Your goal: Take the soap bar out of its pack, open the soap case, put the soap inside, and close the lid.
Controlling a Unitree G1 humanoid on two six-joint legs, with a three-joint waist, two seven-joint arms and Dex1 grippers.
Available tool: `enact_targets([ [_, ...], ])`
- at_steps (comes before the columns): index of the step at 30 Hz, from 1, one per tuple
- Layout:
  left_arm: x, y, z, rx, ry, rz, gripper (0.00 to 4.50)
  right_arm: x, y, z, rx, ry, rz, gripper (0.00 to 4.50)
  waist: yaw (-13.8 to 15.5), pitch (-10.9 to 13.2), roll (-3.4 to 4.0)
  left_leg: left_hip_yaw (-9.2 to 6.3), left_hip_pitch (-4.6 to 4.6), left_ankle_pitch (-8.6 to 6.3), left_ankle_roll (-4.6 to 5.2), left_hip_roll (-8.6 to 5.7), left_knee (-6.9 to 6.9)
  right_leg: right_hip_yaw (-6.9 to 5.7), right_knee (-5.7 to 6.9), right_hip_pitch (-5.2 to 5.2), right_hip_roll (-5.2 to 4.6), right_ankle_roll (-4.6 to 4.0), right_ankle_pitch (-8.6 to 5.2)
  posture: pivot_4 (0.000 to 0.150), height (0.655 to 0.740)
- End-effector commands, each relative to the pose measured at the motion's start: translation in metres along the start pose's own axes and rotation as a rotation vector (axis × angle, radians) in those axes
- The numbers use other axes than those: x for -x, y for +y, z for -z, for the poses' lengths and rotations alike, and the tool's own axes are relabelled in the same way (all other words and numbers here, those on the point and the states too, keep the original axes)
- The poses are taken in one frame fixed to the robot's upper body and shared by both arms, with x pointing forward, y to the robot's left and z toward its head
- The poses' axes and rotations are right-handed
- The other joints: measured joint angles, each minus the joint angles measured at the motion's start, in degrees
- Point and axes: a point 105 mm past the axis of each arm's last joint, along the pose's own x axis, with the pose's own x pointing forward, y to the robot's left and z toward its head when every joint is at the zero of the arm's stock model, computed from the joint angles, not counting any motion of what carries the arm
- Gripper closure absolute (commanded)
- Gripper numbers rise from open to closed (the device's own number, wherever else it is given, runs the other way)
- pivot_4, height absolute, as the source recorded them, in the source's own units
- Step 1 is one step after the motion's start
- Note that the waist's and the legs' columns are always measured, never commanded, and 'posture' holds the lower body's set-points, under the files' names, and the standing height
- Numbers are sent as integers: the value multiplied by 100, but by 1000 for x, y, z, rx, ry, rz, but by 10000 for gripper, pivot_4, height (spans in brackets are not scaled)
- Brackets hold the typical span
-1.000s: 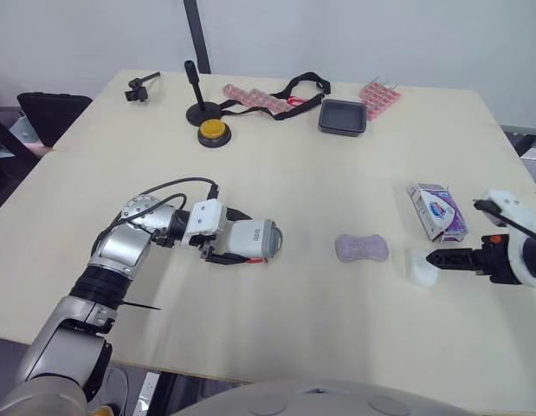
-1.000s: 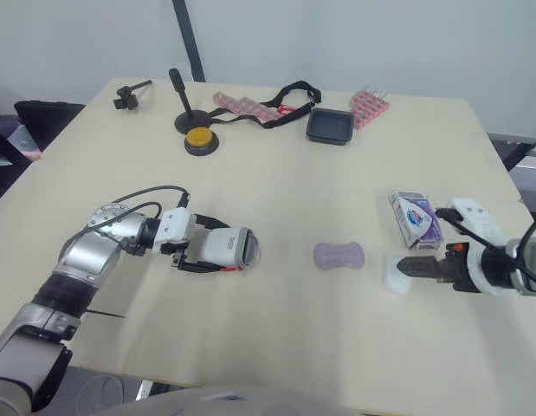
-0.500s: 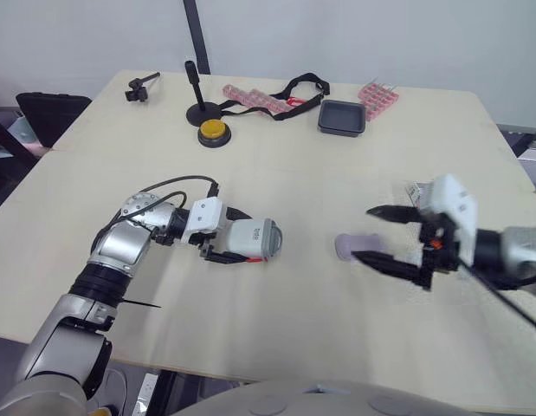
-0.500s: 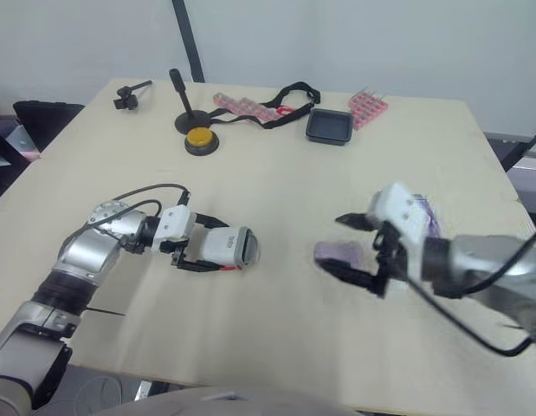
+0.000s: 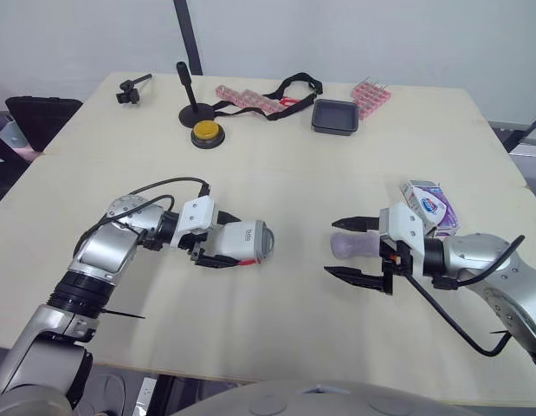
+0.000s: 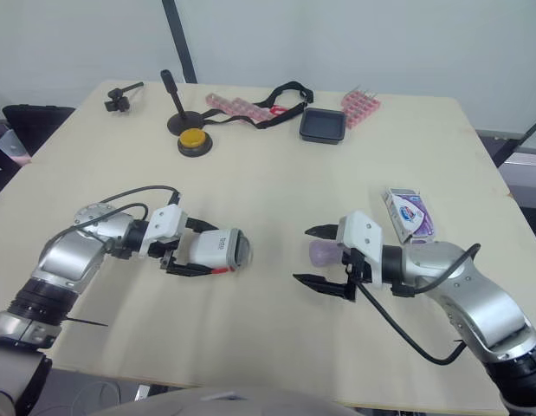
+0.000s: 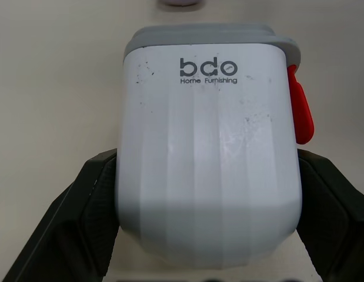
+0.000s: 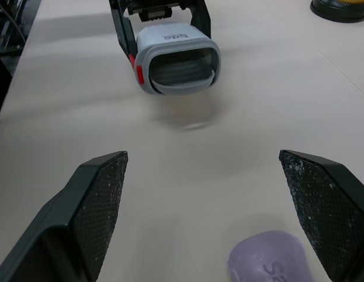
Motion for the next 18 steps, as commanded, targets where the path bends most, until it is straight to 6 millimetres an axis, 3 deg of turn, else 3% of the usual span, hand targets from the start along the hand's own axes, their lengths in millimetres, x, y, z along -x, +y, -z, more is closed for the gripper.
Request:
enact_targets([
  [1,2,6,-6,-37,68,-4,10165,-2,-4,-11,29,-45,9,498,1,0,0,0,0,0,0,0,0,0,0,0,0,0,0,1500,7395],
  [5,-8,7,-8,-61,131,33,10165,-8,-5,-11,40,-49,20,498,1,0,0,0,1,0,0,0,0,1,1,0,0,0,0,1500,7395],
  [18,-33,15,-19,-73,99,49,10165,-13,3,-7,31,-51,27,498,-2,0,0,0,0,0,-1,-1,-2,3,1,1,1,0,0,1500,7395],
])
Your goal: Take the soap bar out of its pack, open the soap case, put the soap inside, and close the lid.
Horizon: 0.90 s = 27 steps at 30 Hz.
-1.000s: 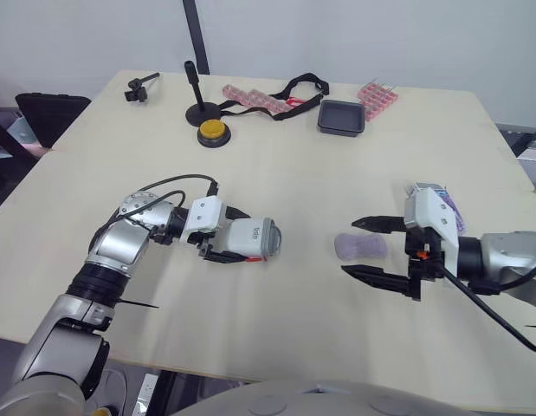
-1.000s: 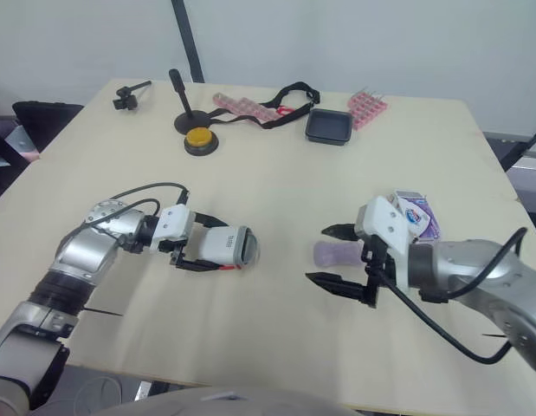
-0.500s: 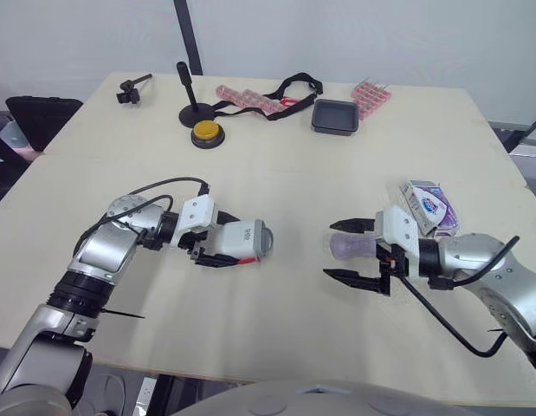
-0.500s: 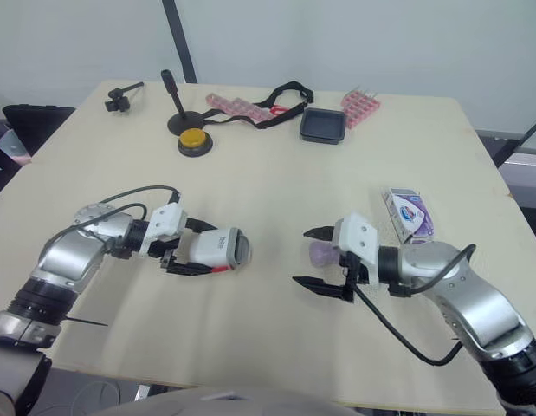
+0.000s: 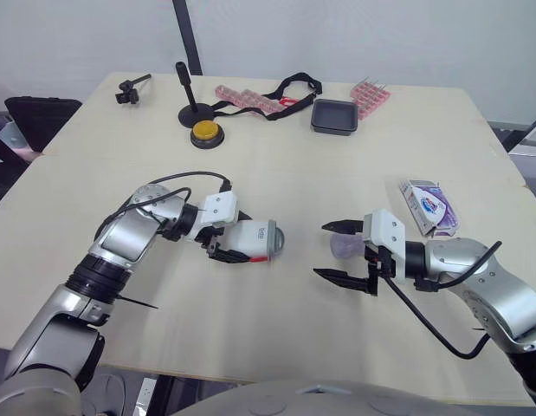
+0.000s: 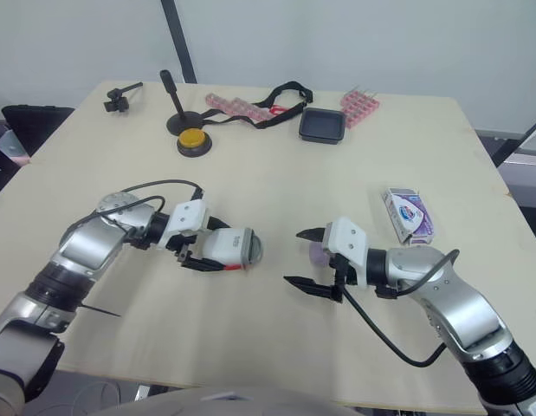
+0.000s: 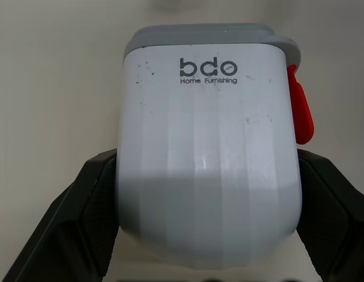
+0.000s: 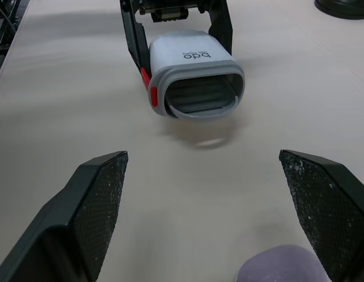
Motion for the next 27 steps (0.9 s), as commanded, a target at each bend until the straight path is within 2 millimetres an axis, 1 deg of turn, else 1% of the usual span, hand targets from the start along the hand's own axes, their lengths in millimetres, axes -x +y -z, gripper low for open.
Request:
enact_targets([
  [1,-7,6,-6,-37,15,-1,10165,1,1,-8,37,-15,8,498,4,0,0,0,0,0,0,0,0,0,0,0,0,0,0,1500,7395],
  [4,-15,7,-12,-53,32,34,10165,2,0,-6,39,-5,12,498,17,0,0,0,0,0,0,0,1,0,-1,1,0,0,0,1500,7395],
  [7,-26,15,-24,-89,91,77,10165,0,-2,-5,36,-6,19,498,29,0,0,0,0,0,1,0,1,0,0,0,0,0,0,1500,7395],
  [9,-27,18,-27,-95,106,85,10165,-2,-3,-3,38,-4,24,498,25,0,0,0,0,1,1,-1,3,1,0,0,-1,0,0,1500,7395],
  [13,-20,18,-20,-107,143,79,10165,-3,-3,-1,36,-8,37,498,-52,0,1,5,-5,0,-1,-1,-17,10,-6,12,4,0,0,1500,7395],
  [19,-34,15,-26,-121,154,109,10165,-4,-1,4,29,-5,47,498,-17,0,1,4,-2,2,-3,-3,-20,4,-11,12,0,0,0,1500,7395],
  [21,-31,15,-25,-120,158,110,10165,-5,-1,4,31,-6,50,498,-8,0,1,4,-2,3,-2,-3,-19,4,-11,13,-1,0,0,1500,7395],
  [23,-26,10,-21,-103,180,137,10165,-6,-1,5,35,-6,53,498,-15,0,1,3,-2,3,-2,-2,-20,4,-10,12,0,0,0,1500,7395],
  [25,-30,8,-17,-117,210,144,10165,-6,-1,5,36,-8,55,498,-38,0,1,4,-3,2,-3,-1,-22,5,-10,13,2,0,0,1500,7395],
  [27,-32,9,-19,-127,212,136,10165,-8,-1,4,36,-12,52,498,-35,0,1,4,-2,3,-3,-1,-22,5,-10,13,2,0,0,1500,7395],
])
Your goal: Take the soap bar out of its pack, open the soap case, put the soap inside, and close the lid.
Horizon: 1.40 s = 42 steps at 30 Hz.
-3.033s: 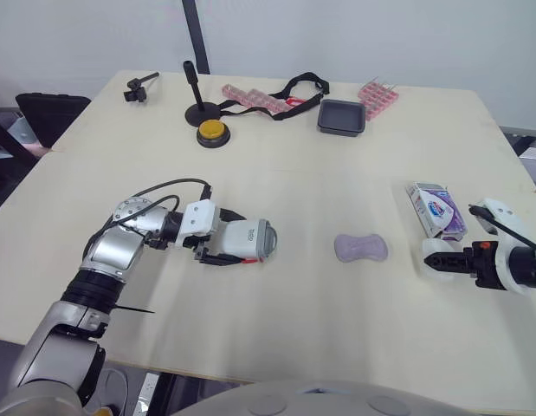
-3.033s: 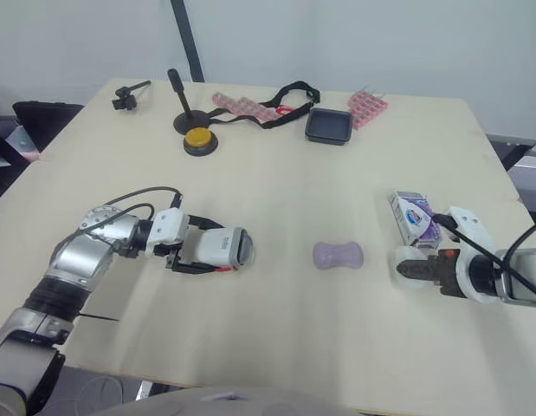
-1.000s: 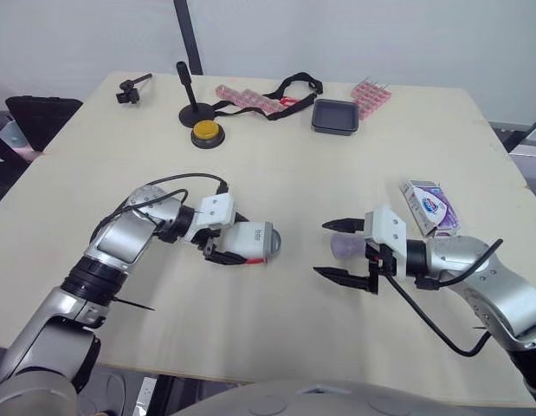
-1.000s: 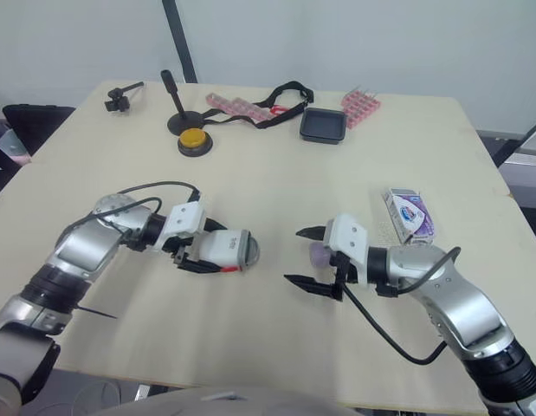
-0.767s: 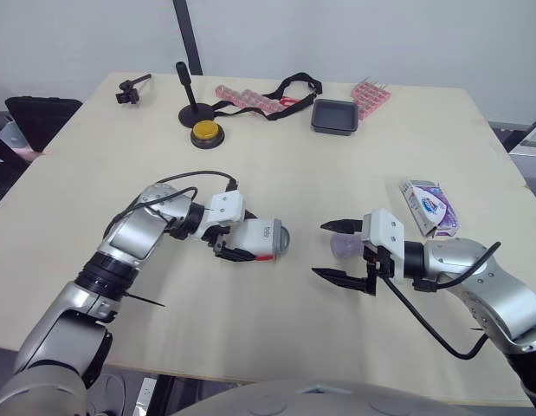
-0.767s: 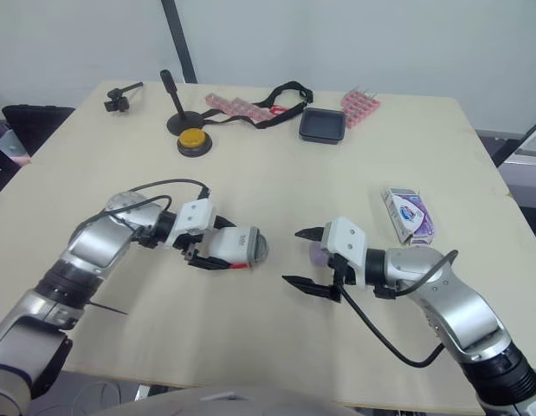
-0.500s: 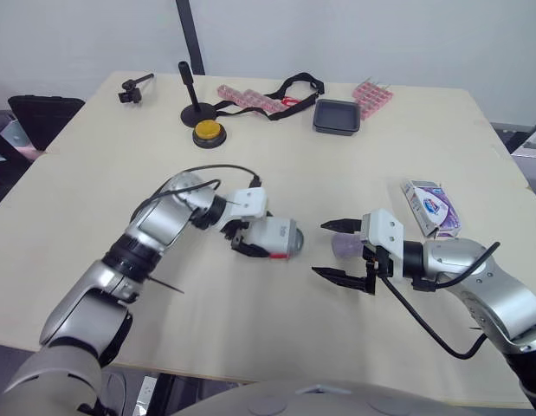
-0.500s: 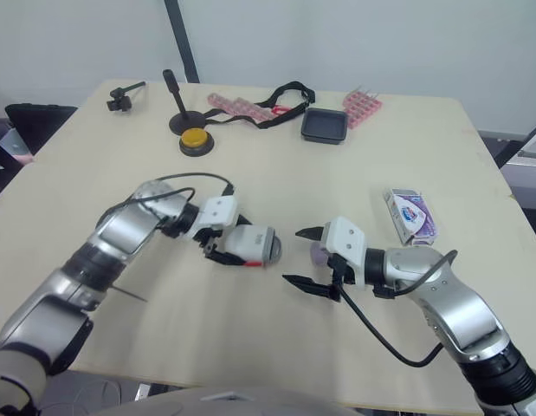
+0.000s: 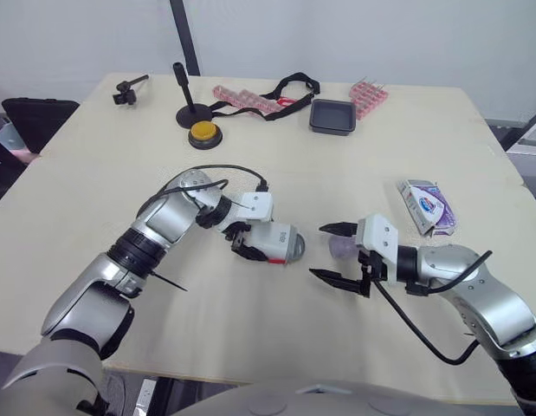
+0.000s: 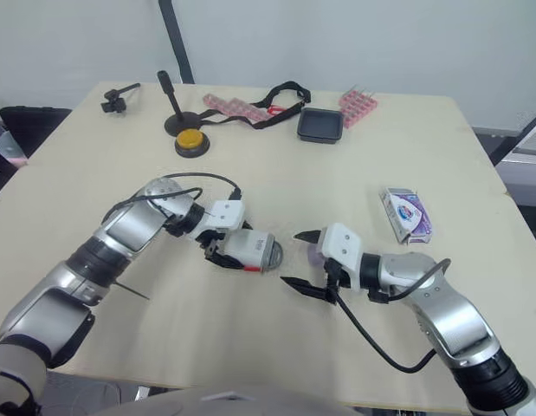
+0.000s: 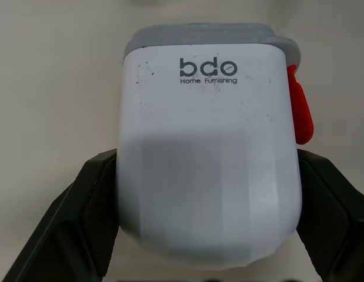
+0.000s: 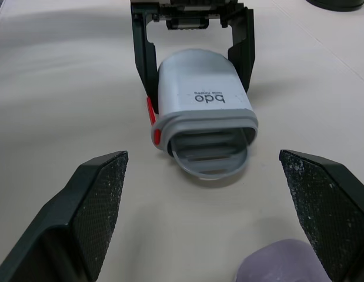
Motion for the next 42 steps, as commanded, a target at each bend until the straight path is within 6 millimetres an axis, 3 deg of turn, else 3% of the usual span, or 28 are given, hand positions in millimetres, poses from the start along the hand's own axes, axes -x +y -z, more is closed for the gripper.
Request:
enact_targets([
  [1,1,1,-5,-39,20,-12,10165,-2,-1,-6,35,-20,9,498,6,0,0,0,0,0,0,0,0,0,0,1,0,0,0,1500,7395],
  [4,9,0,0,-32,35,-21,10165,-3,0,-6,37,-20,7,498,5,0,0,0,0,0,0,-1,0,-1,-1,2,-1,0,0,1500,7395],
  [8,5,0,-17,-33,-5,-11,10165,-4,2,-5,35,-20,-1,498,-10,0,1,0,0,0,-1,0,-2,0,-1,2,-1,0,0,1500,7395],
  [15,3,9,-25,-32,-6,-27,10165,-12,-1,-7,45,-34,-6,498,-12,1,1,0,1,0,-1,-1,-2,-2,-2,2,-1,0,0,1500,7395],
  [20,11,4,-4,-26,66,-37,10165,-14,0,-8,50,-37,-9,498,-76,2,2,0,-1,0,-1,0,-9,1,-6,2,3,0,0,1500,7395],
  [24,9,8,-13,-19,25,-70,10165,-15,1,-9,55,-35,-9,498,-35,2,3,-3,1,1,-2,-2,-10,-8,-10,3,-2,0,0,1500,7395],
  [28,13,3,-3,-24,58,-62,10165,-14,-1,-14,57,-51,3,498,-49,3,3,-2,0,1,-2,-4,-10,-5,-10,3,-3,0,0,1500,7395],
  [32,11,6,-17,-23,3,-74,10165,-15,-1,-12,60,-42,3,498,-53,3,3,-2,1,2,-4,-2,-13,-6,-10,4,-1,0,0,1500,7395],
  [42,49,-11,8,9,53,-122,10165,-13,0,-18,64,-47,-10,498,-91,6,8,-3,5,11,-18,1,-38,-8,-19,4,3,0,0,1500,7395],
])
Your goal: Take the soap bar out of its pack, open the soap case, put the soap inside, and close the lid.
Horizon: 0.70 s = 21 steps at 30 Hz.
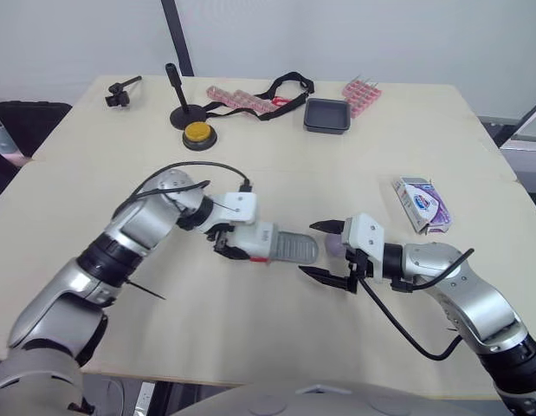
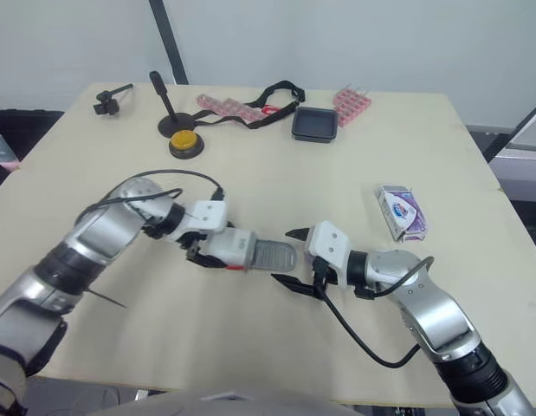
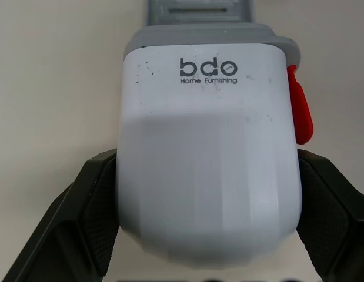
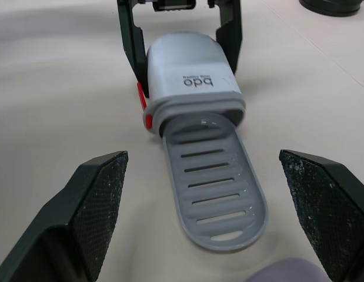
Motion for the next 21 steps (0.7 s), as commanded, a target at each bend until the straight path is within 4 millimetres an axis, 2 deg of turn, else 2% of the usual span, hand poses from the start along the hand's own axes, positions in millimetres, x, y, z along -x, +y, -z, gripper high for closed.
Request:
enact_targets([
  [1,22,3,-6,-36,-23,-55,10165,3,-1,-14,43,-30,-3,498,26,0,0,0,1,0,0,0,0,-3,-2,0,-1,0,0,1500,7395],
  [7,44,-1,17,-6,29,-92,10165,7,-1,-12,53,-10,-29,498,7,0,1,-2,1,1,1,-1,-5,-8,-6,0,-3,0,0,1500,7395],
  [11,57,-7,27,16,7,-104,10165,18,-3,-7,56,19,-37,498,4,1,2,-2,1,2,-2,0,-10,-8,-10,-1,-1,0,0,1500,7395],
  [21,64,-16,46,45,-43,-117,10165,36,-14,4,61,77,-12,498,2,1,1,-1,-1,2,-1,0,-10,-9,-11,0,-2,0,0,1500,7395],
])
